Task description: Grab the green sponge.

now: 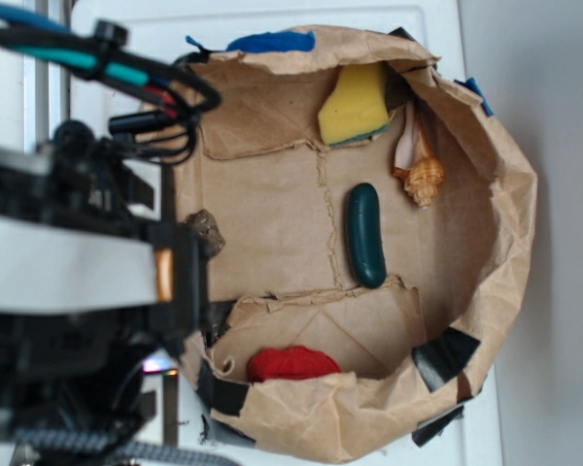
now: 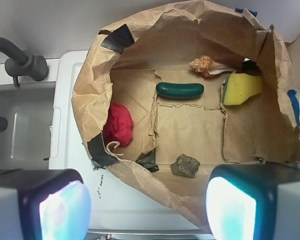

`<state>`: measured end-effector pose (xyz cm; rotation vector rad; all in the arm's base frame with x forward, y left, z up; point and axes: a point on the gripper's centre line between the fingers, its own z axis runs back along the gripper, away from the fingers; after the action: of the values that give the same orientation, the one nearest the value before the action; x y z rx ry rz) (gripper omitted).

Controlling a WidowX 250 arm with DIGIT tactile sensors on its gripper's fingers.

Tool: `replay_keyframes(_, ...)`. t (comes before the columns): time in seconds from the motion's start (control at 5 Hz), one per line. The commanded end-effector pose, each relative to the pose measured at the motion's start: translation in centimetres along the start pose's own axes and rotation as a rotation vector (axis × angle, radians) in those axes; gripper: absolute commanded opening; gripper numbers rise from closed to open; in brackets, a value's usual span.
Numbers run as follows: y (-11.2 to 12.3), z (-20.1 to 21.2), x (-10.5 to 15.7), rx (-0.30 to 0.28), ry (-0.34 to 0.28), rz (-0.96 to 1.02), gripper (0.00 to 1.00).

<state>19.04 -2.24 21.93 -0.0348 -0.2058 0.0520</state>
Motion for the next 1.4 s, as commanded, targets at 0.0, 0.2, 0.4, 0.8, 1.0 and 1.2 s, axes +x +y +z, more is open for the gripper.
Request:
replay_keyframes(0.0,0.3,0.4,0.3,0.001,-0.018,0.019,1.00)
replay_keyframes(0.2,1.6,-1.5,2.5,0.047,0.007,0.120,1.00)
replay_keyframes(0.4,3.1,-2.8,3.3,0.084,0.021,0.213,1.00)
replay_keyframes(0.8,6.1,-6.9,3.9,0.114,-0.062,0.461,1.00)
replay_keyframes(1.0,6.9,-8.6,5.2,0.100,-0.079,0.513,1.00)
replay_keyframes(1.2,7.4,-9.8,6.6,0.047,-0.076,0.490,1.00)
